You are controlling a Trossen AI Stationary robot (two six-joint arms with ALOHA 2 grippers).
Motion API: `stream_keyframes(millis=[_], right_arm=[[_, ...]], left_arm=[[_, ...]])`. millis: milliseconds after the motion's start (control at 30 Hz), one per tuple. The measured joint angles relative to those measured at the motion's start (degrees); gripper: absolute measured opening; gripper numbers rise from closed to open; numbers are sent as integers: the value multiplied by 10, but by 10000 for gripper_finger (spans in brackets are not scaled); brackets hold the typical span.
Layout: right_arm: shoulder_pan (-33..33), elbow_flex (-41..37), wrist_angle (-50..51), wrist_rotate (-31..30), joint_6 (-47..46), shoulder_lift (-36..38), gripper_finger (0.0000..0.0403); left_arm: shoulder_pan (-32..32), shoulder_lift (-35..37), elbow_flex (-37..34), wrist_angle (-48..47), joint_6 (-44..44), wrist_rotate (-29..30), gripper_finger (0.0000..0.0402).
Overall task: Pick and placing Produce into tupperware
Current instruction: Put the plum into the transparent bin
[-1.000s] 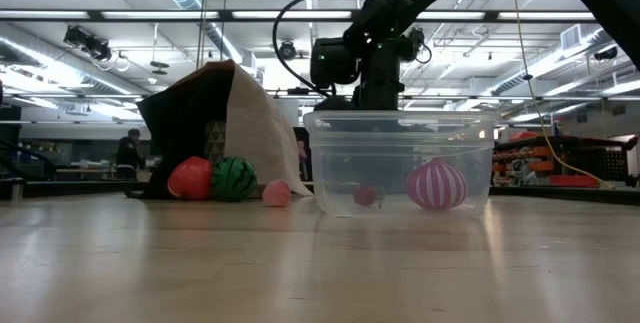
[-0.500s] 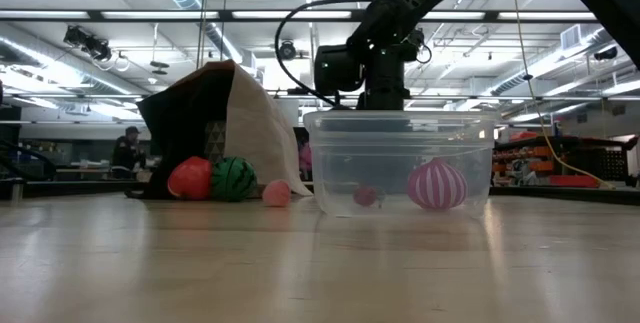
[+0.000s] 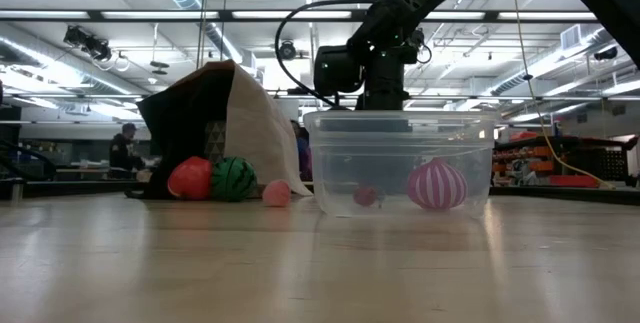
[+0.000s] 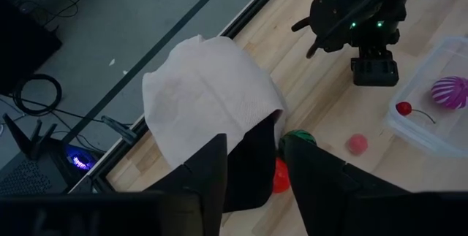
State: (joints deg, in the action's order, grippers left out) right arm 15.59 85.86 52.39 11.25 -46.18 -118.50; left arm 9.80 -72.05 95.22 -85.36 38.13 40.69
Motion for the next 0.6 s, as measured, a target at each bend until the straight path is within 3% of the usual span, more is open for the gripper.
stream_keyframes(millis=[600], right_arm=[[0,0,-2,24,9,0,187]], left_arm=[[0,0,0,0,1,0,145]])
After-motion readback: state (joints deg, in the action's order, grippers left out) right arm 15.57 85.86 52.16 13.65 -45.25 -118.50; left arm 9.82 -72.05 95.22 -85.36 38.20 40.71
